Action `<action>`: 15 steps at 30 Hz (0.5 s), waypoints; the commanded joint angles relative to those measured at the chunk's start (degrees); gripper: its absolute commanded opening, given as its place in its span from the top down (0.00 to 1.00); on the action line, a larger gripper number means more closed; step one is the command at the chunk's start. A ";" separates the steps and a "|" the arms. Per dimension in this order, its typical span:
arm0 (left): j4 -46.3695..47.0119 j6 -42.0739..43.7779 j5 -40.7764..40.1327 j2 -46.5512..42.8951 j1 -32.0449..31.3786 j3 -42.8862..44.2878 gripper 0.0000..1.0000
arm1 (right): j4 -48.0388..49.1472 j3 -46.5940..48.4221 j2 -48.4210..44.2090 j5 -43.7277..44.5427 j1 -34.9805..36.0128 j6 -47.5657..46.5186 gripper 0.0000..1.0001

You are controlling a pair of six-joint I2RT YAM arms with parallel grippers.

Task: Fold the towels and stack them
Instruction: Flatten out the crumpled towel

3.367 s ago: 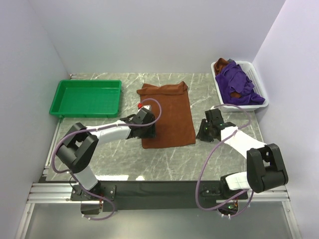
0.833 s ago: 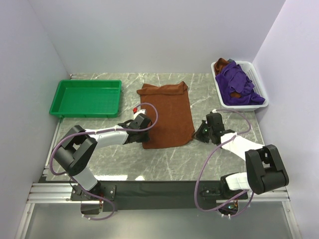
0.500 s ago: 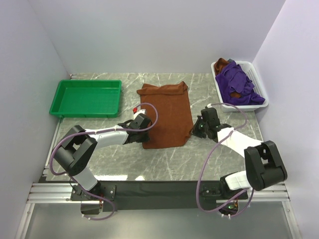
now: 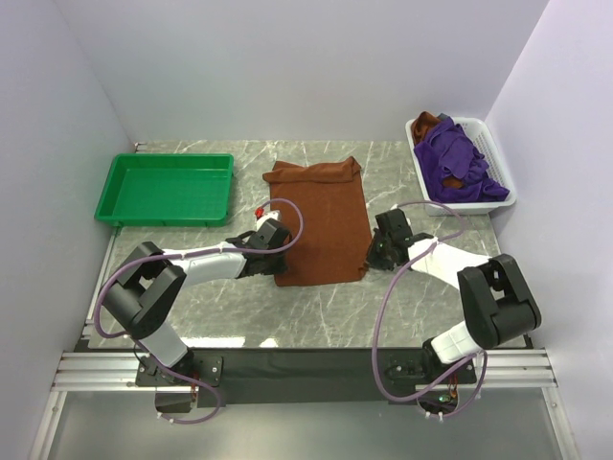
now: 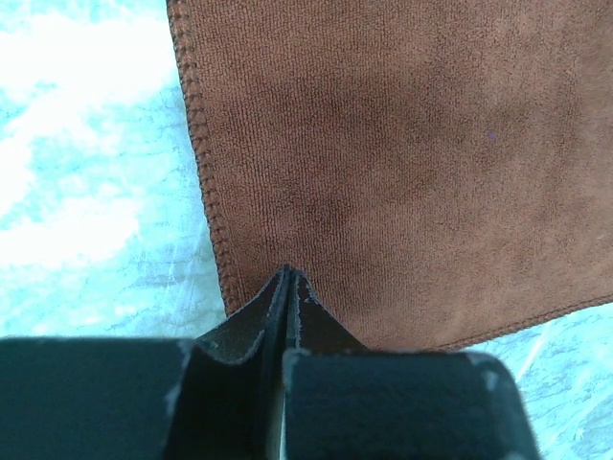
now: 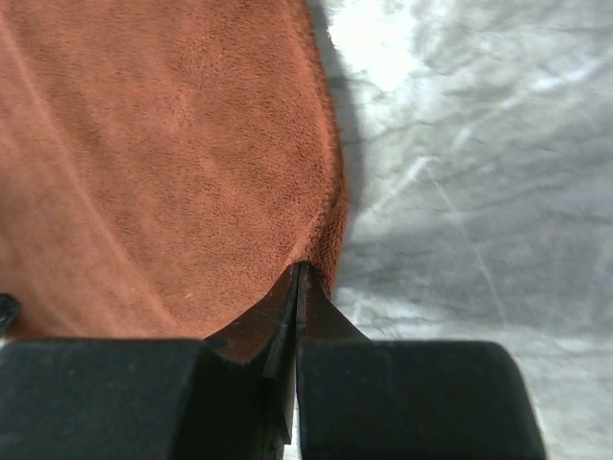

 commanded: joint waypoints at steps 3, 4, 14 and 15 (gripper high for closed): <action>-6.85 0.26 -0.70 1.34 -0.45 -1.96 0.98 | -12.67 0.92 -3.14 9.84 0.05 -1.94 1.00; -7.02 0.17 -0.70 1.51 -0.36 -1.78 0.99 | -13.47 1.27 -3.40 10.37 -0.21 -1.94 1.00; -7.99 -0.18 -0.62 0.90 -0.10 -3.18 0.99 | -15.32 0.31 -1.82 9.75 -1.44 -0.79 1.00; -8.08 -0.18 -0.53 0.73 -0.10 -3.62 0.99 | -15.41 0.05 -1.65 9.84 -1.53 -0.79 1.00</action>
